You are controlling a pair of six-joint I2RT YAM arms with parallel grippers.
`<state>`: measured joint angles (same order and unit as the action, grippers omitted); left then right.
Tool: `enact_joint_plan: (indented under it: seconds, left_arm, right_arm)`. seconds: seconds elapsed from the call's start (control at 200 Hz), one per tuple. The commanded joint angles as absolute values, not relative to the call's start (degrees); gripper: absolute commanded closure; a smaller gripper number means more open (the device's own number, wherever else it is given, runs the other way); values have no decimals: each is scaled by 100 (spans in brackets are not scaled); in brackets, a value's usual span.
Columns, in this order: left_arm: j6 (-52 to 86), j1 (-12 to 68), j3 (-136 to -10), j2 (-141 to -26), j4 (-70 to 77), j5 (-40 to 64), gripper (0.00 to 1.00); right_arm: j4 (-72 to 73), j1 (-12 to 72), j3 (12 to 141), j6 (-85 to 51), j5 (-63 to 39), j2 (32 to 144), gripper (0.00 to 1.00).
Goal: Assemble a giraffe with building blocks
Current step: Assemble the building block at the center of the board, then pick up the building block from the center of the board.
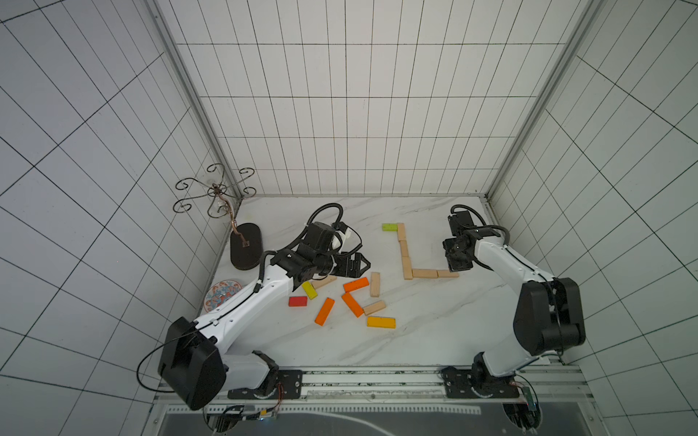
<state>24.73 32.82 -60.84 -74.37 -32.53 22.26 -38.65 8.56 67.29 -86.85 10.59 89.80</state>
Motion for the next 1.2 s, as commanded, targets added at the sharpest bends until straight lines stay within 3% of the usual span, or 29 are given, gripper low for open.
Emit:
enact_joint_plan:
  seconds: [0.0, 0.295, 0.565, 0.835, 1.195]
  left_arm:
    - [2410, 3252, -6041, -7164, -3425, 2003, 3]
    - [2607, 3243, -5756, -6610, -3602, 1778, 3]
    - [2911, 3252, -5341, -5940, -3871, 1575, 3]
    - [3349, 3294, -4635, -5065, -4128, 1369, 3]
    - [3339, 3212, -4161, -4743, -3733, 1281, 3]
  right_arm:
    - [-4178, 887, 7417, -7500, 1125, 8647, 40]
    - [-3898, 1911, 6957, -5278, 777, 7874, 46]
    - [-3938, 3466, 6520, -5183, 857, 7805, 53]
    - [-4344, 4748, 7047, -5055, 1289, 8981, 52]
    - [-4609, 4948, 8120, -4768, 1296, 10603, 52]
